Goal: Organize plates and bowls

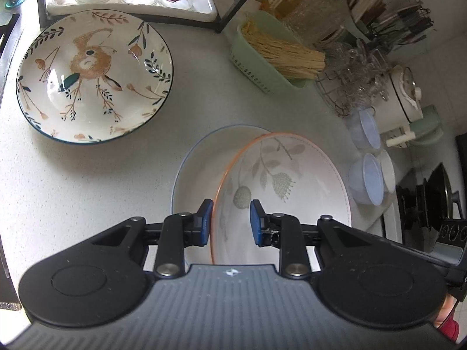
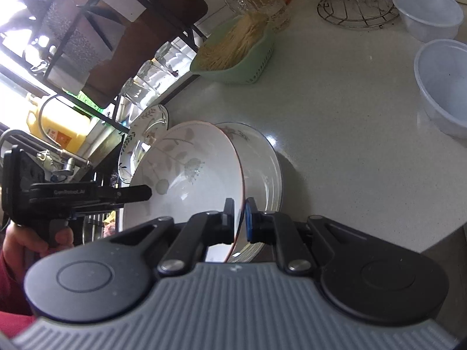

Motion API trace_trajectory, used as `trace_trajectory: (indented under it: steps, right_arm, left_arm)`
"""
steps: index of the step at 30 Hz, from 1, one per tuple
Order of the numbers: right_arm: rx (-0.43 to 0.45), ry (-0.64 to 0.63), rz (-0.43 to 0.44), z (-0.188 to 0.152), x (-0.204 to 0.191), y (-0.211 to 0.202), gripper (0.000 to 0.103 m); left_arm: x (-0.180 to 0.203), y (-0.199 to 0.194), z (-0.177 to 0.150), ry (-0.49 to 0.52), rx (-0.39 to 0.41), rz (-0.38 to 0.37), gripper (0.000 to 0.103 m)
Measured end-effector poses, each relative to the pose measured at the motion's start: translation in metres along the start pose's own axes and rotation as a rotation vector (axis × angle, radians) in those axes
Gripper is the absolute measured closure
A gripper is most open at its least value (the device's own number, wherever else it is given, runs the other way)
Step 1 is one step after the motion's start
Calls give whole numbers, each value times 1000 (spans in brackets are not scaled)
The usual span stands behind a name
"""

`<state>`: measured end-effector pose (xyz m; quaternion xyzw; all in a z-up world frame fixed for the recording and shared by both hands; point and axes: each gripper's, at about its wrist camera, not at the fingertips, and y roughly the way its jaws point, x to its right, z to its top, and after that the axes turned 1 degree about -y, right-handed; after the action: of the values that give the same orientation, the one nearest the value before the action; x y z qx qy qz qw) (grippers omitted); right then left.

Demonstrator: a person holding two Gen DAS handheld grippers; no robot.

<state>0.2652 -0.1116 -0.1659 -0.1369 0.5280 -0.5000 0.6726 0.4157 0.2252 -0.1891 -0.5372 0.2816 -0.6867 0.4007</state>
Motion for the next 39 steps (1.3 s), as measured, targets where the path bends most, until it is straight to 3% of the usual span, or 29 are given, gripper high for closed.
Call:
trace_trajectory:
  steps: [9,13,18,26,32,39]
  right_arm:
    - [-46,-53,-13,15,2,31,92]
    - [-67,-72,-29,16,6,39,92]
    - [-84,-48,-29,11,15,47,92]
    - [-64,-106,-57,9,8,47,91]
    - [-33,-106,-58,8,9,47,91]
    - [-13,-179,-92,7,-5,47,91]
  left_arm:
    - [-1,25,20,42,-16,111,73]
    - [0,29,20,33,-11,127,73]
    - [12,31,18,91,7,172,73]
    - [16,30,17,90,38,203,73]
    - [25,32,16,114,64,285,73]
    - [29,45,14,146,40,409,73]
